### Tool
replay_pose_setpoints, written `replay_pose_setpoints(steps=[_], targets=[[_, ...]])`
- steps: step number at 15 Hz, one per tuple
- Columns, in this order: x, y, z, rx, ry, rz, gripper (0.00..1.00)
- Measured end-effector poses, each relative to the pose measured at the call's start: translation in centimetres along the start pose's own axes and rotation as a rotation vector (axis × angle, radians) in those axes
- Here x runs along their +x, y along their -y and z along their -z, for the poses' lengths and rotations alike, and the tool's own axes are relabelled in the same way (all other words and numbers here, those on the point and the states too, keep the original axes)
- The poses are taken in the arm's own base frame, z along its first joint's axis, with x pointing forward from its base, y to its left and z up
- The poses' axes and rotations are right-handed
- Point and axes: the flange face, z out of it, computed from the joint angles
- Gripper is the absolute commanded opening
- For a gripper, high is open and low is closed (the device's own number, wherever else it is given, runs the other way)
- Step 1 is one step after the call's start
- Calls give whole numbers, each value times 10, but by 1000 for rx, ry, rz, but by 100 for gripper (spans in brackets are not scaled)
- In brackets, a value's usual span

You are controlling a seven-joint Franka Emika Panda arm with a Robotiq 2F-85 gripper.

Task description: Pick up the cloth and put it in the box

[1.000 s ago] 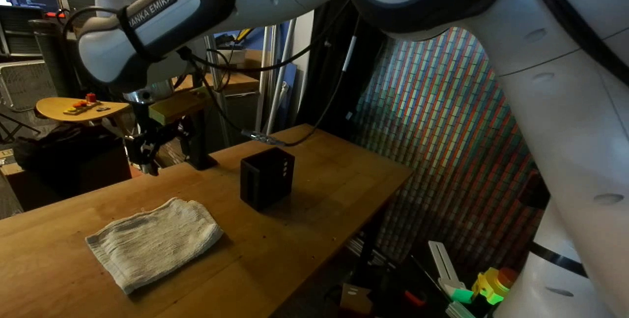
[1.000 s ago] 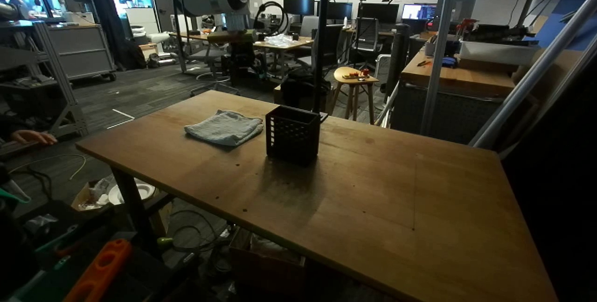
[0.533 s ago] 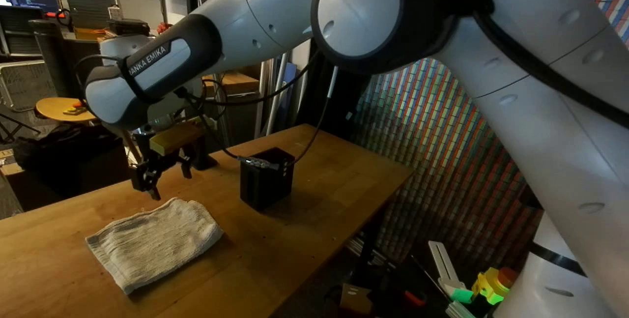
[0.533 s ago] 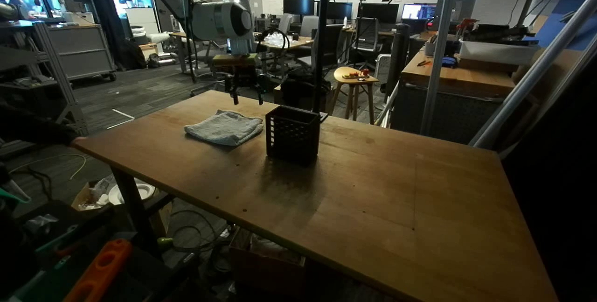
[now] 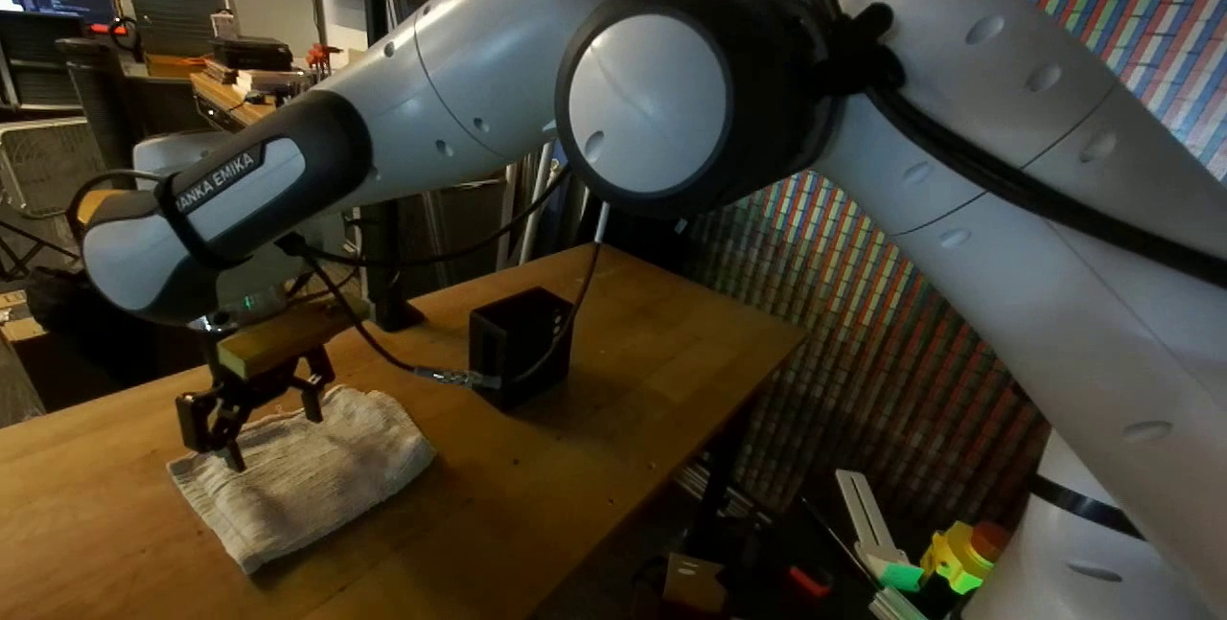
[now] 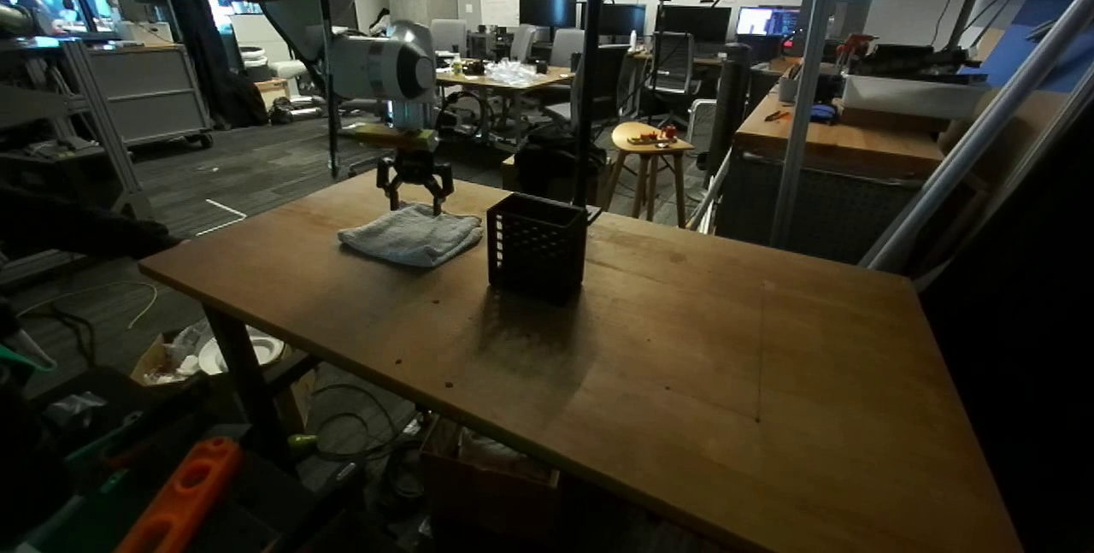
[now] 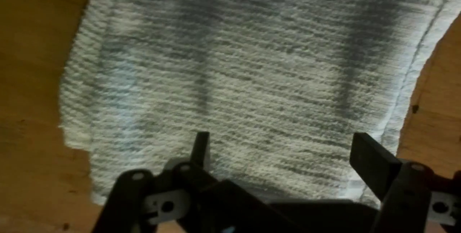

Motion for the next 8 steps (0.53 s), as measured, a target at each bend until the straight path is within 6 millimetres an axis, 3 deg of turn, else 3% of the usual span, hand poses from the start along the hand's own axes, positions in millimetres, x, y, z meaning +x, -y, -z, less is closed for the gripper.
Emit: replay_pose_setpoints(steps=[5, 6, 8], targets=[[-1, 23, -33, 59, 27, -31, 100], [-1, 23, -35, 67, 25, -40, 83], [-1, 24, -36, 85, 23, -52, 67]])
